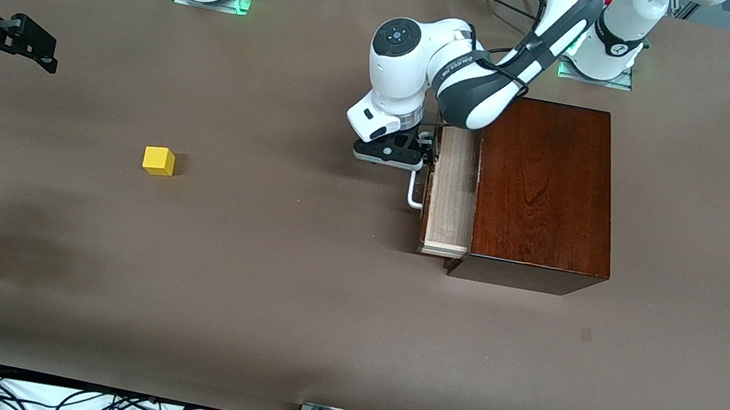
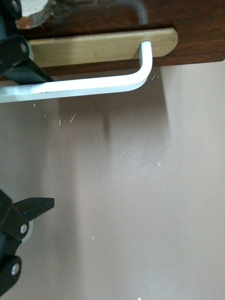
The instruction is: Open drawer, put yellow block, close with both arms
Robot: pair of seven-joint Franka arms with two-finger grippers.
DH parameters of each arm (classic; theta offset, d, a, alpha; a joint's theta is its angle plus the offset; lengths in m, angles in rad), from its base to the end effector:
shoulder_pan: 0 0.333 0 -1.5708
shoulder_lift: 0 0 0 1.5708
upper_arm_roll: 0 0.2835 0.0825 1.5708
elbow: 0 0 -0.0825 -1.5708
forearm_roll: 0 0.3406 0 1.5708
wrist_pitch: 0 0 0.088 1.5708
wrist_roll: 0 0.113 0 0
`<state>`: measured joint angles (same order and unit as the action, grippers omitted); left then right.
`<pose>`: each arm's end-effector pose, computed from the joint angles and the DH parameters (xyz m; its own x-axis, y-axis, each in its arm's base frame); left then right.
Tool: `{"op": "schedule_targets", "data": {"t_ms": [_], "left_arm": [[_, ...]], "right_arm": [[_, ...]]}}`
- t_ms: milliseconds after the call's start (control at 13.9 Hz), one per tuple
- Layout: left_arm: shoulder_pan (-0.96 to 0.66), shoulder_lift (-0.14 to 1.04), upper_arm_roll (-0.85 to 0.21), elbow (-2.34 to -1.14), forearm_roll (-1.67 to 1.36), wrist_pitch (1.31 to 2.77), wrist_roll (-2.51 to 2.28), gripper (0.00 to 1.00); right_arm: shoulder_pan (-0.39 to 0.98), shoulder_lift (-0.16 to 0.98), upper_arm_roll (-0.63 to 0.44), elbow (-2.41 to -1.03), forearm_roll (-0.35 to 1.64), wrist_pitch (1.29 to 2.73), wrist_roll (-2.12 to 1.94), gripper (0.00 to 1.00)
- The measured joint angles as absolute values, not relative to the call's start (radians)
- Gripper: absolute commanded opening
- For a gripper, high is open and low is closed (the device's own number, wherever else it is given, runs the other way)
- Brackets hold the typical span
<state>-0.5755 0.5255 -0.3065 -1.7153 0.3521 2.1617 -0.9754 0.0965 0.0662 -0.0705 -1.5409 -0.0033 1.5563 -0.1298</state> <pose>0.4142 -0.4525 0.2833 0.9939 -0.0798 0.0759 -0.0705 -0.9904 -0.1187 0.5264 0.0145 0.5633 0.9866 0.1550 -0.0512 0.1553 -0.9879 0.0013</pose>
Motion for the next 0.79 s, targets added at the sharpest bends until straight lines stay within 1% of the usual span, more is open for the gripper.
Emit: {"op": "schedule_targets", "data": {"t_ms": [433,577,793], "left_arm": [[-0.571,0.507,-0.305,-1.679,0.350,2.143,-0.975,1.00],[-0.562,0.466,-0.304,-1.663,0.350,2.075,-0.966,1.00],[-0.524,0.354,-0.301,-1.647,0.349,1.901,-0.908,1.00]], "right_arm": [[0.096,0.066,-0.070,-1.541,-0.003,1.556,-0.130,1.00],[0.096,0.066,-0.070,-1.541,-0.003,1.556,-0.130,1.00],[0.096,0.066,-0.071,-1.541,-0.003,1.556,-0.130,1.00]]}}
